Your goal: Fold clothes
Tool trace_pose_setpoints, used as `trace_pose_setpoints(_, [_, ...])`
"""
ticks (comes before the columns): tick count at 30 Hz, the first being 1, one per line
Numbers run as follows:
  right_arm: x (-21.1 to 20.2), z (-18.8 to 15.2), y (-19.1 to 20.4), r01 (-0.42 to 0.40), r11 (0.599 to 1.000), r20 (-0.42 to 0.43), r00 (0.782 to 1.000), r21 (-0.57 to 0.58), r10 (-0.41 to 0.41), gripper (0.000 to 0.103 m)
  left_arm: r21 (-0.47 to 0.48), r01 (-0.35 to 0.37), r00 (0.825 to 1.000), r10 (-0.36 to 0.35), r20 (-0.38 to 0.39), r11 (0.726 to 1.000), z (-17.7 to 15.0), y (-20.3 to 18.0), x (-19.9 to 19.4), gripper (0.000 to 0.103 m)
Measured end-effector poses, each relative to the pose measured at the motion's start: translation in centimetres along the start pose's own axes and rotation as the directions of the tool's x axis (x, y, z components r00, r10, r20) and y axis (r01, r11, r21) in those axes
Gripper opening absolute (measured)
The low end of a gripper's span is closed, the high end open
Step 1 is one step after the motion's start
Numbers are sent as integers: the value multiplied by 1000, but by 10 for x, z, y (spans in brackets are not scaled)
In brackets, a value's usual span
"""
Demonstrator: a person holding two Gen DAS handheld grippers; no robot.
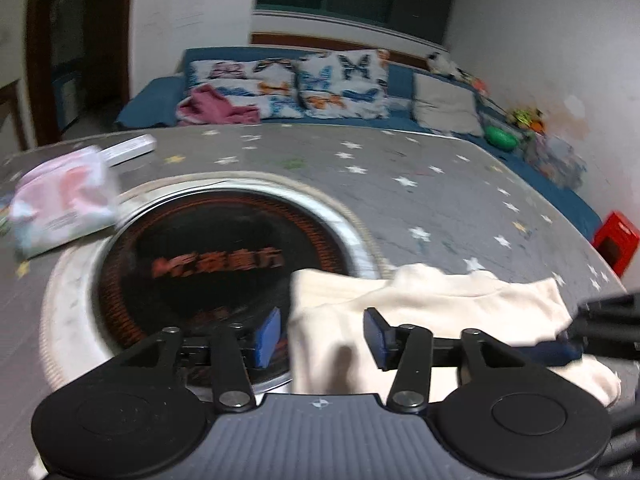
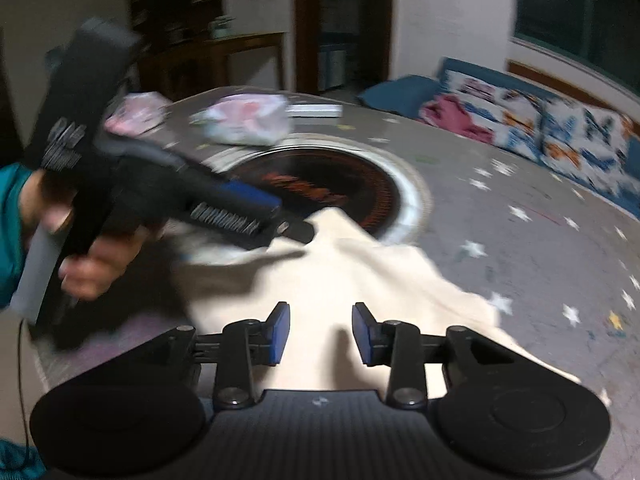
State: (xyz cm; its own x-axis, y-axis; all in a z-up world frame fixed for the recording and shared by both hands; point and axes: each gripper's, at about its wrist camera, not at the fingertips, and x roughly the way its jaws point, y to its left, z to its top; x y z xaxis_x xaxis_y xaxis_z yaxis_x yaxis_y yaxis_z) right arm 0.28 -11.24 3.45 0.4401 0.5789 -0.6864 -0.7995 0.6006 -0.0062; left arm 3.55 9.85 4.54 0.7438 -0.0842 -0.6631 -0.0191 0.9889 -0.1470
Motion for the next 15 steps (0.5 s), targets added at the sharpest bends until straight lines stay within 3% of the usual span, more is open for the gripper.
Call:
trace_pose_setpoints(3, [3,1,26,-39,996,-2,999,-78,39,44,-46,-26,1000,26,-7,999,-5,15,-11,59])
trace_pose_setpoints(7, [16,1,56,-32,980,-4,999,-198,31,45,-105,-40,999,38,-19,994,-13,30,-22,72])
trace_pose_setpoints(14, [39,-1,94,5,940,1,1000,-341,-5,44,-207,-17,998,6,-55,978,-24,45,-29,83])
trace_pose_setpoints(15, [41,-2,97,11,936,1,1000,-351,-12,39,-225,-6,998,-9,-65,974,-25,46,-28,83])
